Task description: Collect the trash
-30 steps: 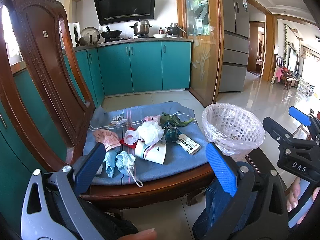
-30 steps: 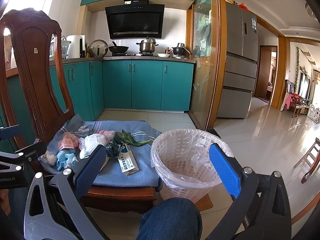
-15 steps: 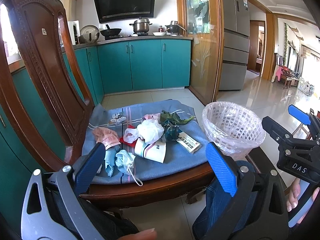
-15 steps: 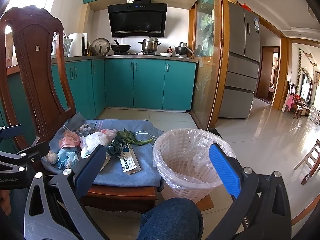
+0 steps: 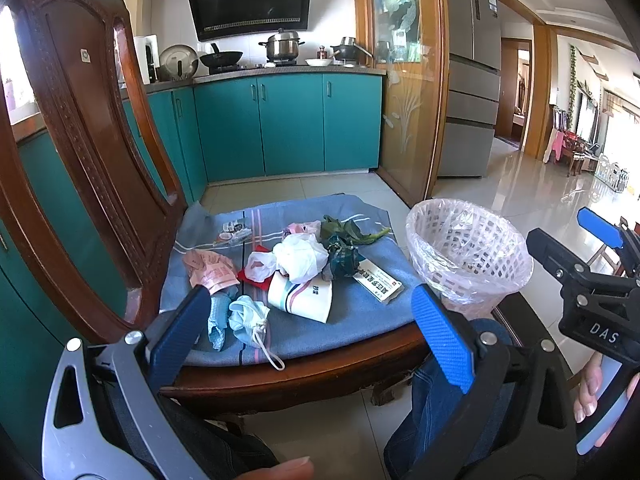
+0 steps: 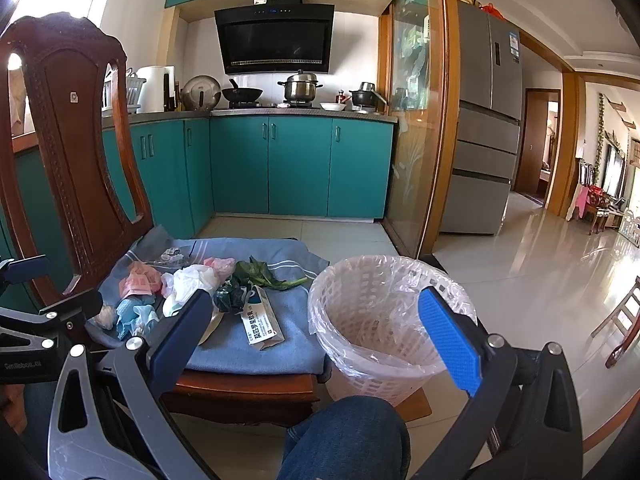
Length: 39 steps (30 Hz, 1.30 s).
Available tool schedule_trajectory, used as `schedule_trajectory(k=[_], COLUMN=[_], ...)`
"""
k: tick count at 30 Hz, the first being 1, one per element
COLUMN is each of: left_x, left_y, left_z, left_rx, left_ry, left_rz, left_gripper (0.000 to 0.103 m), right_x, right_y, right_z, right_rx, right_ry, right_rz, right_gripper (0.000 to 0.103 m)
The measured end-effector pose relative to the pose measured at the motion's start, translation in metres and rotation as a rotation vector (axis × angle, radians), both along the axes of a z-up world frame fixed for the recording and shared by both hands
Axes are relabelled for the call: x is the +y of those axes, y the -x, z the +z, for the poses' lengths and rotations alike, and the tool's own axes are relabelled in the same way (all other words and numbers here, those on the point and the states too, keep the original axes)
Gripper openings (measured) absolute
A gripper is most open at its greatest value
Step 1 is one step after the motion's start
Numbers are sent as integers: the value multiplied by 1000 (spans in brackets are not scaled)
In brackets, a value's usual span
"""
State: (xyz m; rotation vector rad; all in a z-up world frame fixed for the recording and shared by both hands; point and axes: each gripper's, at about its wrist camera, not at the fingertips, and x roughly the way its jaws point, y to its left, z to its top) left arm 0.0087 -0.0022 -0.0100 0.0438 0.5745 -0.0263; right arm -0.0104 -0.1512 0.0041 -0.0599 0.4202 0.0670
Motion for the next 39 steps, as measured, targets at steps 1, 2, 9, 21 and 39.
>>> schedule_trajectory(k=[1, 2, 9, 21, 39], left_x=[0, 0, 3, 4, 9], left_y=[-1, -3, -4, -8, -11], left_z=[0, -1, -4, -8, -13], left_rx=[4, 5, 14, 40, 60], left_ry=[-2, -6, -4, 1, 11], left_rz=[0, 1, 19, 19, 31], left_gripper=[100, 100, 100, 100, 100], right_x=[0, 0, -2, -2, 3], right_y=[-1, -1, -4, -6, -9], right_z=[0, -1, -1, -6, -10], right_rx=[-1, -1, -2, 6, 16], right_ry=[2, 4, -33, -32, -23], right_rz=[0, -2, 4, 5, 12], right_gripper=[100, 100, 100, 101, 100])
